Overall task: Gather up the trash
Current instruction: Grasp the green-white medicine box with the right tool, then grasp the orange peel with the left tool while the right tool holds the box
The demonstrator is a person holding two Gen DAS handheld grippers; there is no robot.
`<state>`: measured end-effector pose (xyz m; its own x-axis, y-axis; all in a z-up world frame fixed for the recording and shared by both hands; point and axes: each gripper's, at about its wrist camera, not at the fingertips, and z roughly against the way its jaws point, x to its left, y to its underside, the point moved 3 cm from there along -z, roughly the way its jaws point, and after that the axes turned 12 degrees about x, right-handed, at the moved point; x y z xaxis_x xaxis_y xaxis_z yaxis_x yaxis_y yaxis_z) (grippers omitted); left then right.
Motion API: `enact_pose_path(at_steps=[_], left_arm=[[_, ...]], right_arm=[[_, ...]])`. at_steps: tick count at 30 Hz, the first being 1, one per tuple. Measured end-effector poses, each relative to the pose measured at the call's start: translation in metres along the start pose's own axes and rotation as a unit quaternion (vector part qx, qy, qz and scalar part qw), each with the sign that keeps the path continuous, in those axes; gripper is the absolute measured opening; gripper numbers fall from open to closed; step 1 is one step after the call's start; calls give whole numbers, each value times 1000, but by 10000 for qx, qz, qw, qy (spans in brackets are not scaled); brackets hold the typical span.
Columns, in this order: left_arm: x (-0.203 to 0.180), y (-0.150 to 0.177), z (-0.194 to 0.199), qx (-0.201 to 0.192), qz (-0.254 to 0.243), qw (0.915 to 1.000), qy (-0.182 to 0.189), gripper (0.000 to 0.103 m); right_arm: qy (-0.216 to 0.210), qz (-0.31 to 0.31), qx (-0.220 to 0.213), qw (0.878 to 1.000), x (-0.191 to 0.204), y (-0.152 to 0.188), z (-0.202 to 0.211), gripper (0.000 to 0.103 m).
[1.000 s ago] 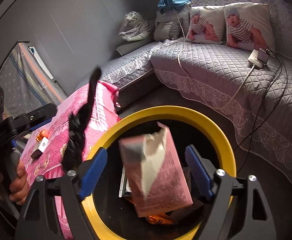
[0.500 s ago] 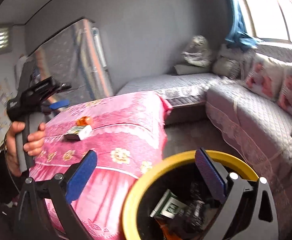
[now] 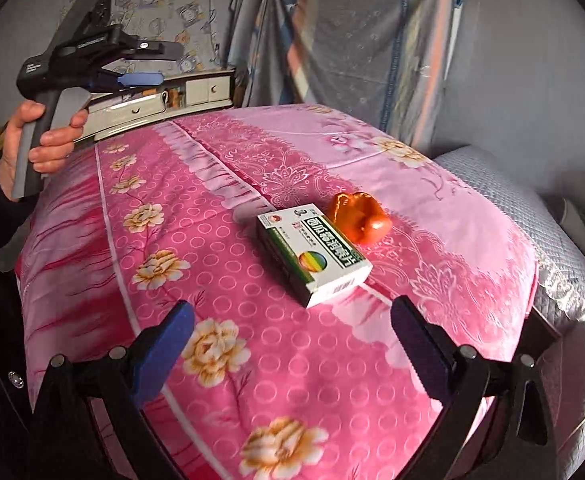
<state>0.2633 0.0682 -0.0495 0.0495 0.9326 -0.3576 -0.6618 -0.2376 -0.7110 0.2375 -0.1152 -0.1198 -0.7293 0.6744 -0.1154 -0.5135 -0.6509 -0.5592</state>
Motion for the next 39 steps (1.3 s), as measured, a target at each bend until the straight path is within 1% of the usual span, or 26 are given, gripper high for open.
enact_pose_path(at_steps=[3, 7, 8, 10, 11, 12, 15, 19, 23, 25, 29, 30, 33, 35, 36, 39], left_arm=[[16, 6, -1, 71, 136, 9999, 14, 94], [19, 10, -12, 180, 120, 9998, 52, 94], [18, 10, -16, 233, 116, 9996, 70, 94], [18, 9, -23, 308, 117, 9994, 80, 94], [18, 9, -27, 338, 127, 9993, 84, 94], [19, 9, -30, 369, 142, 9992, 88, 94], [21, 10, -37, 451, 174, 9988, 82, 94], [23, 11, -43, 565, 190, 9982, 5, 94], [23, 13, -44, 636, 173, 9978, -67, 94], [20, 13, -47, 698, 120, 9974, -121, 94], [11, 13, -50, 813, -29, 9965, -200, 94], [6, 12, -52, 851, -124, 9961, -219, 94], [-14, 12, -59, 944, -525, 9939, -233, 94], [-33, 12, -69, 1101, -893, 9898, -163, 94], [-45, 13, -76, 1231, -1122, 9860, -90, 94], [-74, 17, -103, 1541, -1619, 9747, -31, 94]], right_arm=[[-188, 179, 275, 9993, -16, -21, -28, 95], [-374, 317, 666, 9966, -33, -36, -56, 95], [-419, 333, 762, 9957, -36, -38, -63, 94], [-562, 327, 908, 9937, -41, -41, -74, 87], [-683, 319, 1005, 9921, -42, -41, -79, 86], [-704, 337, 1090, 9910, -43, -42, -84, 86], [-677, 436, 1198, 9895, -45, -43, -94, 86], [-990, 273, 1304, 9861, -48, -47, -105, 86], [-1213, 170, 1382, 9828, -46, -54, -114, 86], [-1162, 102, 1428, 9828, -45, -57, -117, 73], [-1344, -194, 1184, 9836, -42, -56, -99, 71], [-1329, -276, 1093, 9847, -42, -53, -91, 70], [-1632, -610, 735, 9820, -41, -34, -58, 70], [-1751, -896, 500, 9792, -41, -15, -33, 70], [-1793, -1037, 375, 9776, -41, -3, -21, 70], [-1845, -1670, 36, 9685, -42, 36, 11, 70]])
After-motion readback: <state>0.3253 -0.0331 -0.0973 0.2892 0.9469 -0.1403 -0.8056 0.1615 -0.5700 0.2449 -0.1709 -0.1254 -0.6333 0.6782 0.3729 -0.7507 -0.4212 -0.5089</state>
